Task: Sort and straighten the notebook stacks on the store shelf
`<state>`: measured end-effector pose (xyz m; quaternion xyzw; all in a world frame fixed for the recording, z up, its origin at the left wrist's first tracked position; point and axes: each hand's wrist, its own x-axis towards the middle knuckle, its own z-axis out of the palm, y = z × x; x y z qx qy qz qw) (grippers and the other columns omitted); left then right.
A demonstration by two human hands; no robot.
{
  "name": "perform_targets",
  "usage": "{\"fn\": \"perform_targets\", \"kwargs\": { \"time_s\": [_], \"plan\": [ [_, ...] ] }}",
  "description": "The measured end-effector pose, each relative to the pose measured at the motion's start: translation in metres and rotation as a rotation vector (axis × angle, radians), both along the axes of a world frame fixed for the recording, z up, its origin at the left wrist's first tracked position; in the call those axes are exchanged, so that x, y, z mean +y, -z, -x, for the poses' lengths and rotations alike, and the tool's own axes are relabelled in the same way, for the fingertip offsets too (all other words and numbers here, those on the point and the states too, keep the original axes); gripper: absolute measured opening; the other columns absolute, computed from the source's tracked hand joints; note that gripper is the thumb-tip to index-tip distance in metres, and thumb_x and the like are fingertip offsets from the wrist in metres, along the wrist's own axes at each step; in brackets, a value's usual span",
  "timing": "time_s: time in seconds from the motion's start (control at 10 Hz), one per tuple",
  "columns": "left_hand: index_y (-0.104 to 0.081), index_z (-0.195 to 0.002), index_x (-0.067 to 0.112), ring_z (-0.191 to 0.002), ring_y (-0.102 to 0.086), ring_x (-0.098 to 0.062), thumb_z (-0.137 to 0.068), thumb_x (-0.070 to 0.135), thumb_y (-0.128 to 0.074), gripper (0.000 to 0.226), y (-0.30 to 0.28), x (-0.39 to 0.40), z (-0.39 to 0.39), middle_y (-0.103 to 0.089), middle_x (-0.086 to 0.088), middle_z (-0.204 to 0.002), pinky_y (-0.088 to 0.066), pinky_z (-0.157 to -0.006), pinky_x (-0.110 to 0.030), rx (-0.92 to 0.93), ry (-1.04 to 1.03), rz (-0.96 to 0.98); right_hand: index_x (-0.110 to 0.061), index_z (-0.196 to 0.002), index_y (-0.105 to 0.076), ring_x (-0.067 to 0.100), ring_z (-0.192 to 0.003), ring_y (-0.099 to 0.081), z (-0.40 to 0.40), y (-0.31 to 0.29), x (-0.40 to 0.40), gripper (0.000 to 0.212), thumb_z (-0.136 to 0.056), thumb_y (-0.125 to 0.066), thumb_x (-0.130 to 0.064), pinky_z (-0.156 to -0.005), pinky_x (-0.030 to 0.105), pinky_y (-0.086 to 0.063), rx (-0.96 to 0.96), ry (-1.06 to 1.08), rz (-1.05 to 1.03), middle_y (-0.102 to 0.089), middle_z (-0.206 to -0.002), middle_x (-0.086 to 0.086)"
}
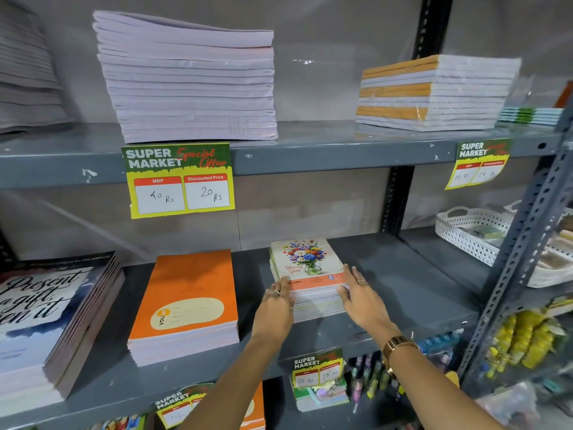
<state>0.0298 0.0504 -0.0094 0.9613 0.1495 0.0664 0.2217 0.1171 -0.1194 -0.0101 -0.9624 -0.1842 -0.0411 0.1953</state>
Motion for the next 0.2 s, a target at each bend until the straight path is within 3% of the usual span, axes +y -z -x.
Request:
{"fn": "perform_targets", "kwargs": {
  "time_s": [0.1,0.2],
  "plan": [
    [-0.006,-0.147,0.02,-0.144,-0.018,-0.028,-0.098,0.025,-0.039,0.059,-0.001,0.012,0.011,-0.02,-0.007,-0.157,-0.03,-0.114,-0.042,-0.041,0.031,-0.016,-0.013,-0.151,-0.009,0.027,-0.148,-0.006,0.009,0.0,0.005,0.056,-0.101,-0.031,-0.028,-0.12,0.038,-0.017,-0.075,0.01,0.069,-0.005,-0.16,0.014],
    [-0.007,-0.147,0.015,-0.146,-0.012,-0.025,-0.098,0.028,-0.037,0.059,-0.007,0.023,0.026,-0.017,-0.007,-0.158,-0.019,-0.118,-0.037,-0.099,0.047,-0.044,-0.01,-0.15,-0.008,0.026,-0.148,-0.002,0.021,-0.001,0.013,0.057,-0.101,-0.03,-0.028,-0.121,0.038,-0.008,-0.156,0.004,0.084,-0.002,-0.16,0.012]
  ]
}}
